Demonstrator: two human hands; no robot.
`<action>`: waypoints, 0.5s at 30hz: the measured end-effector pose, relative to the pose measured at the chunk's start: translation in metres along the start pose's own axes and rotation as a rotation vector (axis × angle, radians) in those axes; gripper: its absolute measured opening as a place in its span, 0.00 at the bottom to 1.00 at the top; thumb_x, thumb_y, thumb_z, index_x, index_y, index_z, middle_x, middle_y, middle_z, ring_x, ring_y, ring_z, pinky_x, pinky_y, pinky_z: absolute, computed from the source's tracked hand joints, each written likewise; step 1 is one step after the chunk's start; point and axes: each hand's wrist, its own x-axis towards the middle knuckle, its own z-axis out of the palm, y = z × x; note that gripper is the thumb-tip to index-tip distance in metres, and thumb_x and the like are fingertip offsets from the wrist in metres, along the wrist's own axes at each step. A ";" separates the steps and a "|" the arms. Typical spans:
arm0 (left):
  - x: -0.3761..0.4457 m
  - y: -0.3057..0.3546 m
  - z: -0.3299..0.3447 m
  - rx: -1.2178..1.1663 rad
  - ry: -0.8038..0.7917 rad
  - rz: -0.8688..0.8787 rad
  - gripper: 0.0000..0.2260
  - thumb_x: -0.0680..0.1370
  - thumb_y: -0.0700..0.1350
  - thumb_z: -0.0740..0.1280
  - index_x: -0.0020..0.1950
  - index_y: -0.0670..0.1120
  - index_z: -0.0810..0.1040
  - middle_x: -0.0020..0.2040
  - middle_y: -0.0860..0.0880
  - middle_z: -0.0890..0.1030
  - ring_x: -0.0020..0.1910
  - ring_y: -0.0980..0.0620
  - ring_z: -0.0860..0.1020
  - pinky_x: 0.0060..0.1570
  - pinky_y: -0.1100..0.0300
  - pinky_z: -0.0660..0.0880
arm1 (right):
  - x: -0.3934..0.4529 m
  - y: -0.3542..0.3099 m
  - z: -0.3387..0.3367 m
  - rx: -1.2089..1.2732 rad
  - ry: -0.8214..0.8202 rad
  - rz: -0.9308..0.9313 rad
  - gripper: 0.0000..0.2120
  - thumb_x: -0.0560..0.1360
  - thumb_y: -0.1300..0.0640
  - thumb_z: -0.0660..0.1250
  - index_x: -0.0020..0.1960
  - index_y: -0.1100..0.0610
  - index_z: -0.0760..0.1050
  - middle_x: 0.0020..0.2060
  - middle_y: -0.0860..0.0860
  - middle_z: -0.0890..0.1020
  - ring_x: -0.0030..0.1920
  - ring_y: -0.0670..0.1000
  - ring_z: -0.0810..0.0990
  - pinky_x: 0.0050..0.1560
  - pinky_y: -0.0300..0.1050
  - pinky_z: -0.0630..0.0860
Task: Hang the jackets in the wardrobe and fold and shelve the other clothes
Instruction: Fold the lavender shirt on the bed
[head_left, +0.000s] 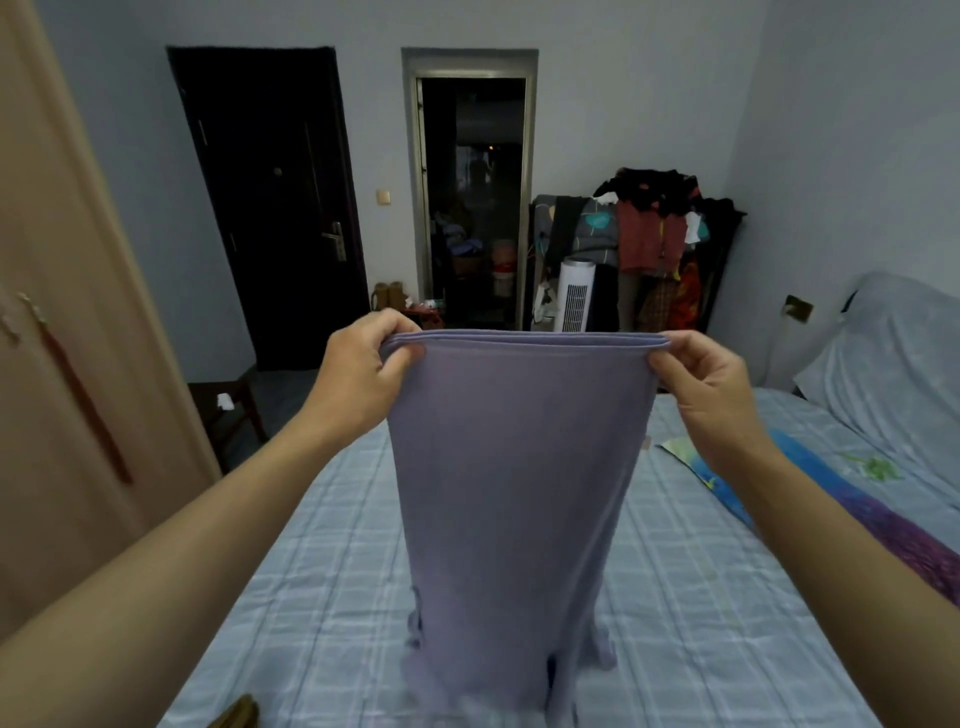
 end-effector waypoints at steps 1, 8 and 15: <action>-0.002 0.001 -0.004 0.004 0.013 0.023 0.03 0.80 0.41 0.66 0.49 0.47 0.79 0.45 0.53 0.79 0.45 0.59 0.76 0.40 0.75 0.69 | -0.002 -0.004 0.000 0.009 -0.015 -0.017 0.06 0.79 0.64 0.64 0.49 0.56 0.79 0.40 0.48 0.84 0.41 0.46 0.80 0.42 0.39 0.79; -0.068 0.002 -0.024 0.045 -0.110 0.111 0.04 0.78 0.38 0.68 0.47 0.46 0.79 0.44 0.52 0.79 0.44 0.57 0.76 0.42 0.68 0.70 | -0.062 -0.013 -0.008 -0.033 -0.086 -0.008 0.06 0.79 0.67 0.64 0.50 0.60 0.78 0.40 0.45 0.83 0.43 0.44 0.79 0.47 0.36 0.77; -0.222 -0.016 -0.012 0.063 -0.389 0.029 0.08 0.72 0.38 0.65 0.45 0.49 0.79 0.41 0.56 0.77 0.40 0.59 0.76 0.39 0.66 0.69 | -0.221 0.033 -0.042 -0.145 -0.260 0.184 0.14 0.77 0.71 0.64 0.46 0.54 0.80 0.39 0.49 0.83 0.42 0.45 0.81 0.47 0.39 0.76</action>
